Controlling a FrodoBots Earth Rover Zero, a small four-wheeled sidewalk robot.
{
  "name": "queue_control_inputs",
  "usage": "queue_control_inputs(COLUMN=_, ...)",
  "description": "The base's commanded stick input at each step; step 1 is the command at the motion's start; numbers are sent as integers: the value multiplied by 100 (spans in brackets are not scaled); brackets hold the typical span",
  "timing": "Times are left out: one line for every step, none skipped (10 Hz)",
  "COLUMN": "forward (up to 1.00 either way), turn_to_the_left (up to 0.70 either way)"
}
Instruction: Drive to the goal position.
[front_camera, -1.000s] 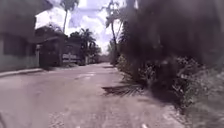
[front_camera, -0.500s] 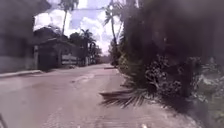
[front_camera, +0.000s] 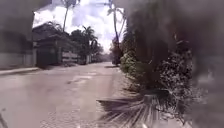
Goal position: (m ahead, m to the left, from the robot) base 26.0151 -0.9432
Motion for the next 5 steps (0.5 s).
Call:
queue_control_inputs(forward=70, turn_to_the_left=0)
queue_control_inputs(forward=70, turn_to_the_left=0)
queue_control_inputs(forward=70, turn_to_the_left=0)
queue_control_inputs(forward=70, turn_to_the_left=0)
queue_control_inputs(forward=70, turn_to_the_left=0)
